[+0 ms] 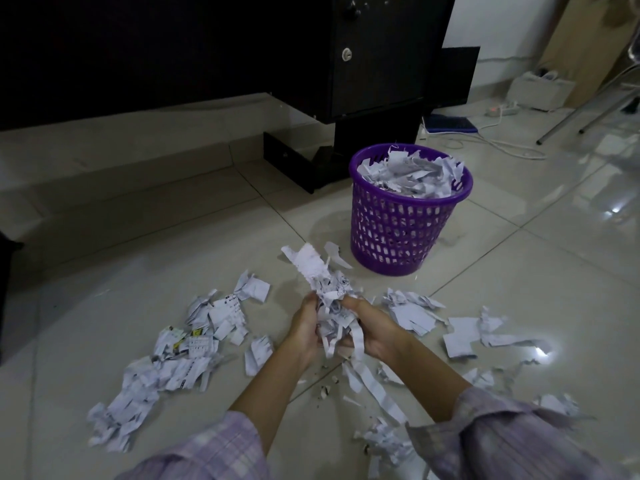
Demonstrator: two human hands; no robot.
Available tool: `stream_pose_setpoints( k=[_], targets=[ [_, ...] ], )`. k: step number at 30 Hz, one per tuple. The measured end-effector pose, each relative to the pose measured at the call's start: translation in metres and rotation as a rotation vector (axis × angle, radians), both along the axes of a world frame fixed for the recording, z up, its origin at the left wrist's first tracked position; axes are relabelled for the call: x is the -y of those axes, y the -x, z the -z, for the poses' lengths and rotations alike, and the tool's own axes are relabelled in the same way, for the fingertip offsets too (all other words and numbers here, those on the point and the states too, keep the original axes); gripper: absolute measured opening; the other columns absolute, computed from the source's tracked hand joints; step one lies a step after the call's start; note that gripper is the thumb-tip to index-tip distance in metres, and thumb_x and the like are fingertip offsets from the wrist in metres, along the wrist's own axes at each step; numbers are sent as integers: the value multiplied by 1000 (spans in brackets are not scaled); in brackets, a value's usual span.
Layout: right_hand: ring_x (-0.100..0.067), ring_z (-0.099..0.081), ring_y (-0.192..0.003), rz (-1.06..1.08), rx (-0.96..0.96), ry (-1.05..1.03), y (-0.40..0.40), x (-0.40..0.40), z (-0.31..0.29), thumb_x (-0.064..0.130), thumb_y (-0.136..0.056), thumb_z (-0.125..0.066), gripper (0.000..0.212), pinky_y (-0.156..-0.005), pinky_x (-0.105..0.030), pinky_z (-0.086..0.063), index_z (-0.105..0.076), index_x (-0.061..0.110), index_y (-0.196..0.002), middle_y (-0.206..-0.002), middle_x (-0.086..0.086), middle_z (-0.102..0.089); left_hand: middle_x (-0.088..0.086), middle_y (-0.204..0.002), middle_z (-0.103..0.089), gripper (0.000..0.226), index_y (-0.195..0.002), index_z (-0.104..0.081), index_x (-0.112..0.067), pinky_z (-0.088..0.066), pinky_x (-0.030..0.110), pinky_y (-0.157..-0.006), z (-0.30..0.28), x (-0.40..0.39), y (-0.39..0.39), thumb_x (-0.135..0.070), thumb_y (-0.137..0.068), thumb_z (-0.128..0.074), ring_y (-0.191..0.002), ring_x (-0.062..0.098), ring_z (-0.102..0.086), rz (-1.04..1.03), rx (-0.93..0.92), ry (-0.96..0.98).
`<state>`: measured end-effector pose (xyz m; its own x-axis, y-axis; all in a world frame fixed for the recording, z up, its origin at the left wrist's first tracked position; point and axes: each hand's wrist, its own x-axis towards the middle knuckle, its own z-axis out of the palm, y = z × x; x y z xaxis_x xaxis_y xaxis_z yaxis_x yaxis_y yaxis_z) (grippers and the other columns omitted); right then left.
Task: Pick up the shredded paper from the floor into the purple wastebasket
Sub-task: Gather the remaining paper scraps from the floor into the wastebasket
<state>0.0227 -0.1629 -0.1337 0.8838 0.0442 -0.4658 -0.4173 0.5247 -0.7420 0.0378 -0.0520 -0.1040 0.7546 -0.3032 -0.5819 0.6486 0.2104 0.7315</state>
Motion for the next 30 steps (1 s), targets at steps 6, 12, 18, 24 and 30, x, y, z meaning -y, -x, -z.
stream_pose_setpoints(
  k=[6, 12, 18, 24, 30],
  targets=[
    [-28, -72, -75, -14, 72, 91, -4, 17, 0, -5, -89, -53, 28, -58, -34, -58, -61, -2, -116, -99, -23, -69, 12, -87, -74, 36, -125, -53, 6, -50, 21, -50, -1, 5, -2, -11, -103, -30, -56, 13, -62, 41, 90, -183],
    [-36, -65, -105, 6, 107, 167, -11, 41, -5, -8, -85, -58, 41, -88, -43, -56, -56, -1, -125, -115, -24, -66, 11, -89, -59, 27, -89, -59, -7, -42, 24, -52, -9, 9, -7, -11, -99, -35, -71, 16, -49, 19, 166, -379],
    [-37, -60, -116, -187, 67, 215, -24, 69, -6, 7, -84, -61, 44, -106, -54, -41, -58, 6, -128, -123, -21, -64, -1, -157, -20, 48, -147, -33, -17, -31, 28, -98, -14, 8, -26, -21, -100, -40, -140, 21, -29, -82, 335, -356],
    [-33, -59, -118, -151, 92, 179, -28, 76, -2, 12, -81, -63, 49, -107, -50, -41, -57, 8, -129, -125, -18, -63, 1, -61, -57, 25, -76, -57, -17, -37, 21, -47, -12, 19, -31, -21, -97, -45, -51, 13, -50, -71, 188, -247],
    [-33, -62, -114, -68, 6, 174, -29, 88, 3, 14, -79, -62, 46, -104, -48, -45, -61, 6, -123, -118, -17, -67, 5, -68, -67, 23, -99, -64, -5, -50, 20, -50, -2, 48, -34, -1, -93, -42, -58, 13, -63, -157, 94, -73]
  ],
)
